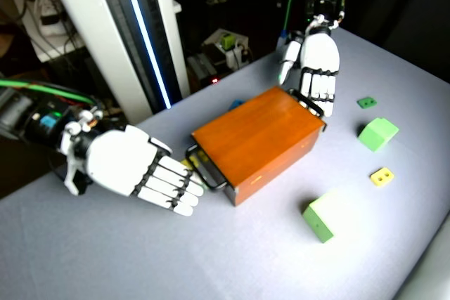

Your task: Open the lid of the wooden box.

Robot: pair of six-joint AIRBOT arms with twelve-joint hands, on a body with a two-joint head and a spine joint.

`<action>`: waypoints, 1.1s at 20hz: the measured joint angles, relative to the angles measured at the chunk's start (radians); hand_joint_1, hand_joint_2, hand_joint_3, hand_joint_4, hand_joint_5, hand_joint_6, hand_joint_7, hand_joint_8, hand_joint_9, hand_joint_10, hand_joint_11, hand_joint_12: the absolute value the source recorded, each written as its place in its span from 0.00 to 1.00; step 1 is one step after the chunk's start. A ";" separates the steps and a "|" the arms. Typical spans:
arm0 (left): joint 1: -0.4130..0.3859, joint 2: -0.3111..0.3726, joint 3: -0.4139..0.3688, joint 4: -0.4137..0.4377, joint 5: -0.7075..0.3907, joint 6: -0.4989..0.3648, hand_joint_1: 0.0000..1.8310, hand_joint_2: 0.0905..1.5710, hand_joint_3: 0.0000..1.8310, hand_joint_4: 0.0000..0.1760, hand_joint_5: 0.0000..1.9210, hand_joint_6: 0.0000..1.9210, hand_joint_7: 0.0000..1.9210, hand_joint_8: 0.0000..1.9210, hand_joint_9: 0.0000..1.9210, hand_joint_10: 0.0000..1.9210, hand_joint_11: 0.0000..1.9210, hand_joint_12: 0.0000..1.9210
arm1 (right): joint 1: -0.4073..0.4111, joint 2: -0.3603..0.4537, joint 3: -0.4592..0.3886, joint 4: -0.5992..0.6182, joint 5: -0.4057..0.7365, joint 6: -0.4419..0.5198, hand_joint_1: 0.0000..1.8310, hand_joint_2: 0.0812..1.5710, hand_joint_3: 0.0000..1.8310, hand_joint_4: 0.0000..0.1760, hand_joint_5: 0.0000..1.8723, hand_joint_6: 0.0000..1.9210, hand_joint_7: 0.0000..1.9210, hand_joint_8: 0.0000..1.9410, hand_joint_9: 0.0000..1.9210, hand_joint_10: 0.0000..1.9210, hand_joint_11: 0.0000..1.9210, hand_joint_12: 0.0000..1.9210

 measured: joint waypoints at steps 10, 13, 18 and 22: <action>-0.002 0.022 -0.015 -0.018 -0.055 0.009 0.08 0.92 0.00 0.00 0.03 0.00 0.00 0.00 0.00 0.00 0.00 0.00 | 0.011 0.018 -0.009 -0.019 0.045 0.017 0.12 0.90 0.00 0.00 0.00 0.00 0.00 0.00 0.00 0.00 0.00 0.00; -0.002 0.026 -0.023 -0.024 -0.099 0.024 0.04 0.92 0.00 0.00 0.05 0.01 0.00 0.00 0.00 0.00 0.00 0.00 | 0.011 0.023 -0.016 -0.025 0.085 0.023 0.11 0.90 0.00 0.00 0.00 0.00 0.00 0.00 0.00 0.00 0.00 0.00; -0.002 0.051 -0.034 -0.062 -0.144 0.068 0.12 0.91 0.00 0.00 0.06 0.00 0.00 0.00 0.00 0.00 0.00 0.00 | 0.011 0.036 -0.018 -0.031 0.151 0.027 0.08 0.90 0.00 0.00 0.00 0.00 0.01 0.00 0.00 0.00 0.00 0.00; -0.016 0.060 -0.033 -0.088 -0.188 0.104 0.11 0.90 0.00 0.00 0.08 0.01 0.00 0.00 0.00 0.00 0.00 0.00 | 0.020 0.036 -0.014 -0.020 0.213 0.028 0.07 0.90 0.00 0.00 0.00 0.00 0.00 0.00 0.00 0.00 0.00 0.00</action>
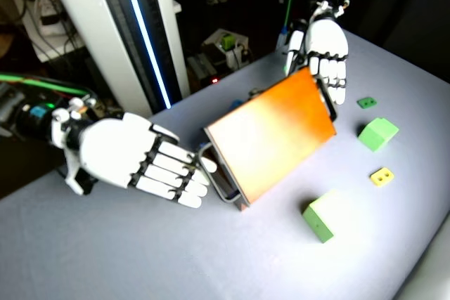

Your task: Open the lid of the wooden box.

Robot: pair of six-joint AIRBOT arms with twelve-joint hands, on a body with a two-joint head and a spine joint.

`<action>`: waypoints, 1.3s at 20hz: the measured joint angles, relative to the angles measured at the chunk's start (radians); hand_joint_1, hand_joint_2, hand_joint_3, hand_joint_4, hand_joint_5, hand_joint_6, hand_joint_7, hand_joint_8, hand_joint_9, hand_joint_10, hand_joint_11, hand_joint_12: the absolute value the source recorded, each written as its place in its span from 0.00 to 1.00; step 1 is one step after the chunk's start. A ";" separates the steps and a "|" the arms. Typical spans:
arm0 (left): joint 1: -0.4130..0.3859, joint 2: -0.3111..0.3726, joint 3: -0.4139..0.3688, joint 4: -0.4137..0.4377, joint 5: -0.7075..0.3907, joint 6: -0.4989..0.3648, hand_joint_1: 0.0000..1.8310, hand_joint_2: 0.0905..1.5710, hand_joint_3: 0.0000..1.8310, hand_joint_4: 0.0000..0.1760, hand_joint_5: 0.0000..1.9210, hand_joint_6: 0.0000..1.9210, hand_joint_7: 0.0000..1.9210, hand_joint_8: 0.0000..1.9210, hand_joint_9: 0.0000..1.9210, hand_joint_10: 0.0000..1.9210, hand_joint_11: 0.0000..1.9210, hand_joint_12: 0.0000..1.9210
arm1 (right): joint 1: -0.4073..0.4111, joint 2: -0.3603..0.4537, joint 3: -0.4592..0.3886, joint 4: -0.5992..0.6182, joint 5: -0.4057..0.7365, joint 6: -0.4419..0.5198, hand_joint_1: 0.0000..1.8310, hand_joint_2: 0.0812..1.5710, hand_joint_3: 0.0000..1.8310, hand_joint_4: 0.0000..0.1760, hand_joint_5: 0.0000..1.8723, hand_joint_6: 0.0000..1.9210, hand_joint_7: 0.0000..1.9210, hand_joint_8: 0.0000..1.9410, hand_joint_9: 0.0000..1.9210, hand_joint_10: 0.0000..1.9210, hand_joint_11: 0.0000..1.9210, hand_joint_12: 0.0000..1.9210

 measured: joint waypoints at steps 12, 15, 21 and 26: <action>-0.112 -0.053 0.070 -0.045 0.018 0.034 0.22 0.91 0.00 0.00 0.08 0.00 0.00 0.00 0.00 0.00 0.00 0.00 | 0.042 -0.026 0.042 0.080 0.083 -0.005 0.26 0.93 0.00 0.00 0.00 0.00 0.00 0.00 0.00 0.00 0.00 0.00; -0.113 -0.053 0.069 -0.047 0.002 0.033 0.25 0.90 0.00 0.00 0.05 0.00 0.00 0.00 0.00 0.00 0.00 0.00 | 0.042 -0.025 0.042 0.097 0.108 -0.005 0.26 0.95 0.00 0.00 0.00 0.00 0.00 0.00 0.00 0.00 0.00 0.00; -0.095 -0.053 0.054 -0.093 -0.087 0.056 0.10 0.92 0.00 0.00 0.00 0.00 0.00 0.00 0.00 0.00 0.00 0.00 | 0.038 -0.001 0.010 0.092 0.172 -0.011 0.08 0.93 0.00 0.02 0.00 0.00 0.00 0.00 0.00 0.00 0.00 0.00; -0.083 -0.053 0.046 -0.143 -0.159 0.080 0.00 0.87 0.00 0.00 0.00 0.00 0.00 0.00 0.00 0.00 0.00 0.00 | -0.001 0.034 -0.017 0.089 0.258 -0.013 0.13 0.89 0.00 0.04 0.00 0.00 0.00 0.00 0.00 0.00 0.00 0.00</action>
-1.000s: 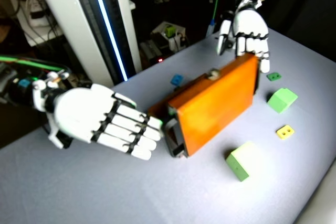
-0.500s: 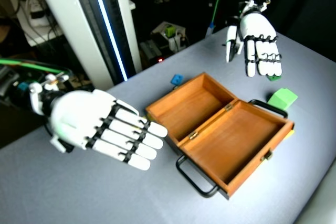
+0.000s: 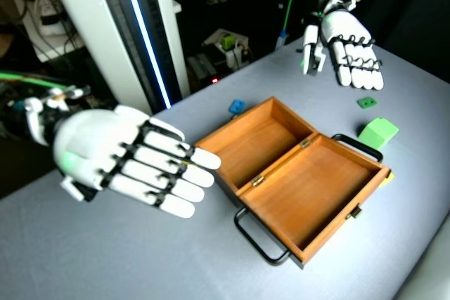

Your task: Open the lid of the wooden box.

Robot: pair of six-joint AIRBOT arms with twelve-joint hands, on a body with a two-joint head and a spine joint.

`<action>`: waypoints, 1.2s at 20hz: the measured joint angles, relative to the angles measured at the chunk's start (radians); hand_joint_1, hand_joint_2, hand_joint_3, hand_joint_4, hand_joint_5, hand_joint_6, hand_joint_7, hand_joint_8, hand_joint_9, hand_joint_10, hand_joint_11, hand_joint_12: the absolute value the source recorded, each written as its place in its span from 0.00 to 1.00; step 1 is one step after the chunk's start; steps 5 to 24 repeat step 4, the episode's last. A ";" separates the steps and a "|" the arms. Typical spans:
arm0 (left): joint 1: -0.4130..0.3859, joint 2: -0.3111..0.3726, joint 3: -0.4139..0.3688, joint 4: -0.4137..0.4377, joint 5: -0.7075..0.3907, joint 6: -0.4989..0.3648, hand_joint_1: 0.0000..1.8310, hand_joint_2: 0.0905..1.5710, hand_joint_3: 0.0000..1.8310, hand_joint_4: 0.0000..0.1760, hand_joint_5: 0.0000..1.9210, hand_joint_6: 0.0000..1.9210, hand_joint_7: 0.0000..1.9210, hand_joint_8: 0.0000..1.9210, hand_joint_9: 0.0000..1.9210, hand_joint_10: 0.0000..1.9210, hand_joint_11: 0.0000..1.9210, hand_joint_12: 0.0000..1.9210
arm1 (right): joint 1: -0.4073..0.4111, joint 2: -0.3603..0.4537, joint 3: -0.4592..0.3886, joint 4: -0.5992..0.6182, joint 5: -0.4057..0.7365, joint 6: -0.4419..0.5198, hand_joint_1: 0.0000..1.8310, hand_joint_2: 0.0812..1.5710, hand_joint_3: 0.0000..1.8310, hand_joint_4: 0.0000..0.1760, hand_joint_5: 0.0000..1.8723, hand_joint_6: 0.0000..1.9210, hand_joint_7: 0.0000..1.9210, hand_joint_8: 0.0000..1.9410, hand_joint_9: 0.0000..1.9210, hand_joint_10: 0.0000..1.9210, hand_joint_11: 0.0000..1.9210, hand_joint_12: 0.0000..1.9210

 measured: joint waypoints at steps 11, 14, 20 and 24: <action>0.015 0.000 -0.002 -0.032 -0.058 0.005 0.05 0.88 0.00 0.31 0.00 0.00 0.00 0.00 0.00 0.00 0.00 0.00 | -0.013 0.023 -0.015 0.000 0.051 -0.012 0.18 0.89 0.00 0.17 0.00 0.00 0.00 0.00 0.00 0.00 0.00 0.00; 0.015 0.000 -0.002 -0.032 -0.058 0.005 0.05 0.88 0.00 0.31 0.00 0.00 0.00 0.00 0.00 0.00 0.00 0.00 | -0.013 0.023 -0.015 0.000 0.051 -0.012 0.18 0.89 0.00 0.17 0.00 0.00 0.00 0.00 0.00 0.00 0.00 0.00; 0.015 0.000 -0.002 -0.032 -0.058 0.005 0.05 0.88 0.00 0.31 0.00 0.00 0.00 0.00 0.00 0.00 0.00 0.00 | -0.013 0.023 -0.015 0.000 0.051 -0.012 0.18 0.89 0.00 0.17 0.00 0.00 0.00 0.00 0.00 0.00 0.00 0.00; 0.015 0.000 -0.002 -0.032 -0.058 0.005 0.05 0.88 0.00 0.31 0.00 0.00 0.00 0.00 0.00 0.00 0.00 0.00 | -0.013 0.023 -0.015 0.000 0.051 -0.012 0.18 0.89 0.00 0.17 0.00 0.00 0.00 0.00 0.00 0.00 0.00 0.00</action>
